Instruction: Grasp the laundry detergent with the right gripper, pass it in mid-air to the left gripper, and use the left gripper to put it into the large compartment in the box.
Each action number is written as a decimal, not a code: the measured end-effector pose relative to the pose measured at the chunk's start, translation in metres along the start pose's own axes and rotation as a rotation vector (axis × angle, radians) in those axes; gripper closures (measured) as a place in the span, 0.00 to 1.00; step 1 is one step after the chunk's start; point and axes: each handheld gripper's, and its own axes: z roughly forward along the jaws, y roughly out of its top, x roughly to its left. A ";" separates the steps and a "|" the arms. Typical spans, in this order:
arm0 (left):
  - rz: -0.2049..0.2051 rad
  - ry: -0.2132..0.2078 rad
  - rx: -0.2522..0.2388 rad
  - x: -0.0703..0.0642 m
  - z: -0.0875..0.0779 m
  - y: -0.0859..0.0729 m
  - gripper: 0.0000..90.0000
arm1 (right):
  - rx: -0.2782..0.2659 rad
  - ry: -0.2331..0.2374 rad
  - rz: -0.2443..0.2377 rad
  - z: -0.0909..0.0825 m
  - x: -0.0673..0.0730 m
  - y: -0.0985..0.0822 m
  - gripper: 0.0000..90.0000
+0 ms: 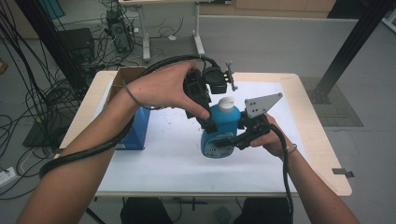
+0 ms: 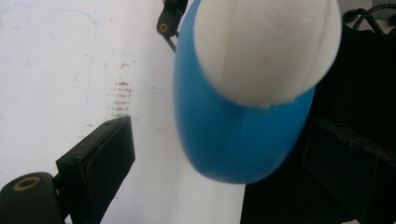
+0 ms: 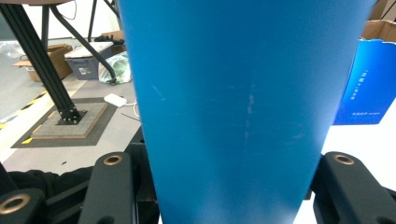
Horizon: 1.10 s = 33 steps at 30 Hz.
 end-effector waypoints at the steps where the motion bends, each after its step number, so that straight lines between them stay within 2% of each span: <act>1: 0.007 -0.001 -0.001 0.000 0.001 0.001 0.10 | 0.001 0.002 -0.003 0.001 0.000 0.000 0.49; 15: 0.027 -0.015 -0.010 -0.004 0.006 0.007 0.10 | 0.020 0.006 -0.002 0.012 -0.002 0.002 0.50; 33: 0.033 -0.014 0.013 -0.004 0.012 0.011 0.10 | 0.027 0.013 -0.005 0.015 -0.003 0.004 0.50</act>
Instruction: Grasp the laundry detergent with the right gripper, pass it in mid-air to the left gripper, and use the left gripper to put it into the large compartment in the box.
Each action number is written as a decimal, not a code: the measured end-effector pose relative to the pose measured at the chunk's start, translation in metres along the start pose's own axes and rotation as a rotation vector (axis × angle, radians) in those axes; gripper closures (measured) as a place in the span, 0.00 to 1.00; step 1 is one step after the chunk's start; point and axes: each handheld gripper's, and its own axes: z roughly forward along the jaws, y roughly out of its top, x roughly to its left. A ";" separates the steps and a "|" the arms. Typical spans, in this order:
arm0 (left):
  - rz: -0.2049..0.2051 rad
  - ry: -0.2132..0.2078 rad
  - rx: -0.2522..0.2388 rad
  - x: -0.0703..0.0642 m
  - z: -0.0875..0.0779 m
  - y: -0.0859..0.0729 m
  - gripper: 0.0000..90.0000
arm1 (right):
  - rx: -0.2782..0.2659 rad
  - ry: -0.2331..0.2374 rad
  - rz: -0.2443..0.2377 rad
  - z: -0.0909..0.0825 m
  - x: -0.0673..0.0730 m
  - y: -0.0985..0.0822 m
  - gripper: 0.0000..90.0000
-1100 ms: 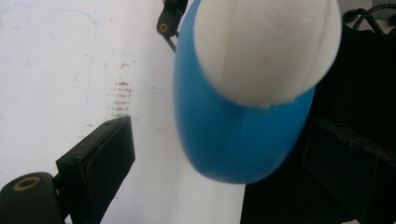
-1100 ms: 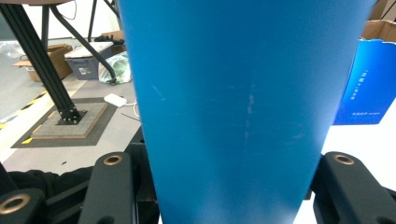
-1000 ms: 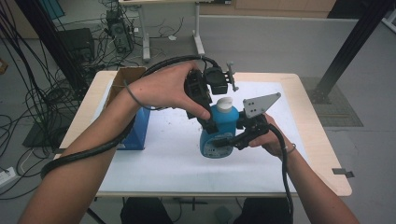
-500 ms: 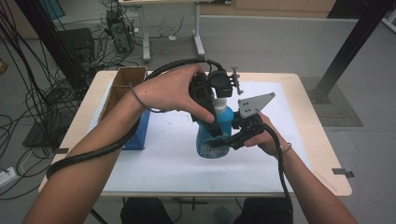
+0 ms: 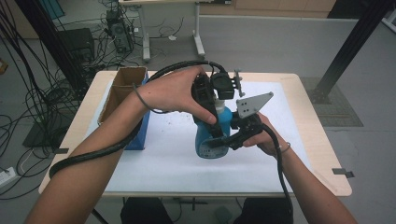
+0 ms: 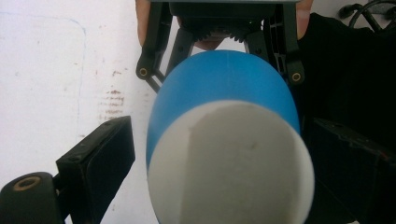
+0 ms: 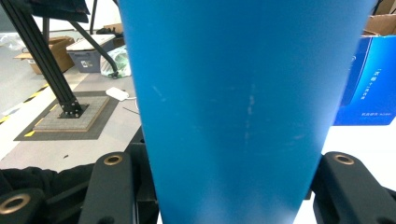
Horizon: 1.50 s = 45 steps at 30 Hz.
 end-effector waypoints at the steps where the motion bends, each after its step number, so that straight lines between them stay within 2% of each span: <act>1: -0.002 0.003 0.000 0.000 0.000 0.000 0.10 | 0.001 0.002 0.001 0.000 0.000 0.000 0.50; 45: -0.012 0.014 0.007 -0.001 -0.002 -0.003 0.10 | 0.003 0.013 0.004 0.001 0.000 0.001 0.50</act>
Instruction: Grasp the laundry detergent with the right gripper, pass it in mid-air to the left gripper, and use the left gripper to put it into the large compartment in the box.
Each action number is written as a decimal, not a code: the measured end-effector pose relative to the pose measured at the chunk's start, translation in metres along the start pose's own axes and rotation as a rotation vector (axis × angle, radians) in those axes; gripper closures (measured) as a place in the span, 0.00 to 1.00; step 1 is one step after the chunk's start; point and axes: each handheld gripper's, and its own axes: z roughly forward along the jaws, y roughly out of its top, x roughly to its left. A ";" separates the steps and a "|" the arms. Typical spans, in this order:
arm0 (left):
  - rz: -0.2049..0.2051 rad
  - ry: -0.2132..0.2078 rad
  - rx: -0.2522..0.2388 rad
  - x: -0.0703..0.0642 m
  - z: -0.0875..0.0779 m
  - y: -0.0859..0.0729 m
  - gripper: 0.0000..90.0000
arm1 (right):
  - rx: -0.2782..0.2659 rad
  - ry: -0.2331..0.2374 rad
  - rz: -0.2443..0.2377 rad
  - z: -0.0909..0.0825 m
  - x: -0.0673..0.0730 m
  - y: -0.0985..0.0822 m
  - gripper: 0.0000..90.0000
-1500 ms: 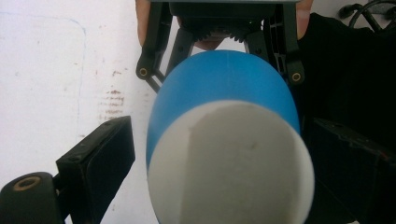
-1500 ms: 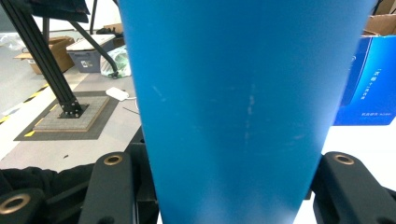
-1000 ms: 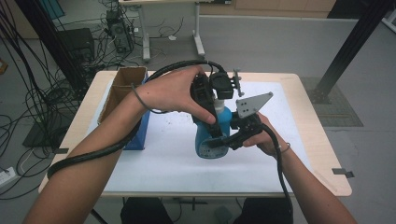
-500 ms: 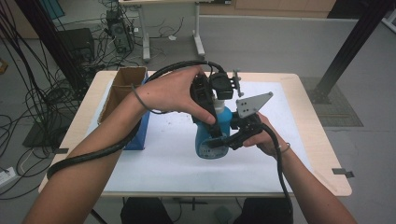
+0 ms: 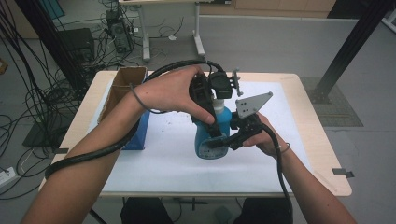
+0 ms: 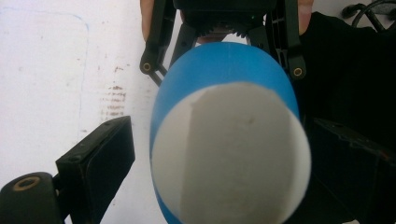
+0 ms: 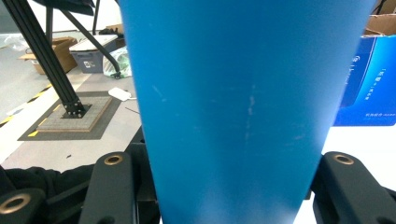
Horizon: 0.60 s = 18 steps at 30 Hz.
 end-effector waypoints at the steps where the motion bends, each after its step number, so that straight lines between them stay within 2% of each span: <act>1: -0.006 -0.003 -0.004 0.000 0.001 0.000 0.10 | 0.001 -0.001 -0.001 0.000 0.000 0.000 0.50; 18: -0.004 -0.003 0.001 0.000 0.000 0.001 0.10 | 0.003 0.002 -0.007 -0.001 0.001 0.001 0.50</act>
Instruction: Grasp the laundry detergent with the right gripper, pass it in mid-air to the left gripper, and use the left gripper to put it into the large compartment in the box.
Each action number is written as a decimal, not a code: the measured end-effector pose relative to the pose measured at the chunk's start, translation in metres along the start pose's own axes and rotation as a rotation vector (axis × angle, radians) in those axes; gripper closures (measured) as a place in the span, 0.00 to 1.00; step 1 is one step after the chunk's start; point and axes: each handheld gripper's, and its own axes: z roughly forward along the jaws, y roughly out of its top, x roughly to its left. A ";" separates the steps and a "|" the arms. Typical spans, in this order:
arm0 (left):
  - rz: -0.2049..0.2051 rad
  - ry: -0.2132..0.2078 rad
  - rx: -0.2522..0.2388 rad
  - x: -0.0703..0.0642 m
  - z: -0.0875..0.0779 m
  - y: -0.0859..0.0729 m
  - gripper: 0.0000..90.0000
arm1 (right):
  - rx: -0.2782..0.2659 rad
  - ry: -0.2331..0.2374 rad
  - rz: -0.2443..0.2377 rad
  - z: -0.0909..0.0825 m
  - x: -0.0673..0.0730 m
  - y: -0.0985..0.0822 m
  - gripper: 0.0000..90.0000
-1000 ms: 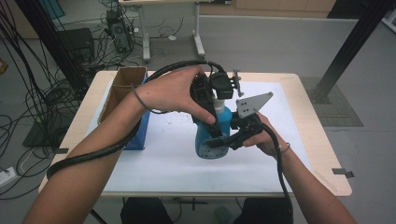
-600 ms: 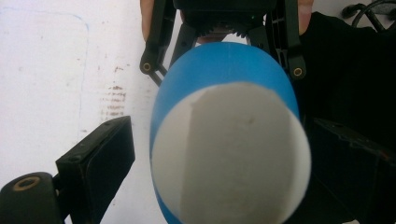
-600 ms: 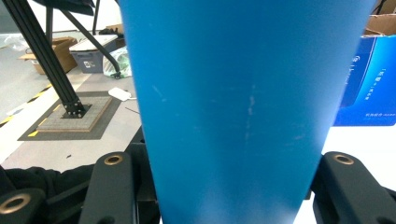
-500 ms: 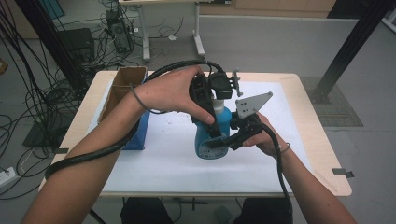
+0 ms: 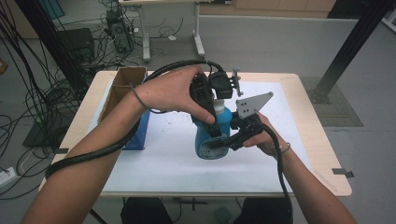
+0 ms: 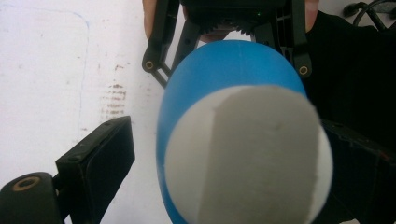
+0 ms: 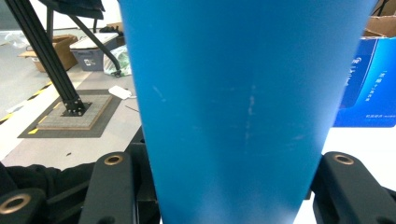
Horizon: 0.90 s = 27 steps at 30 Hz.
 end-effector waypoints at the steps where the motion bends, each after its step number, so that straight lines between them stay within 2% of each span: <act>1: -0.003 0.003 0.001 -0.001 0.000 0.000 0.10 | -0.001 -0.001 -0.001 0.000 0.000 0.000 0.50; 27: -0.001 -0.003 -0.008 -0.002 0.000 -0.002 0.10 | 0.009 -0.005 -0.014 0.002 0.001 0.002 0.50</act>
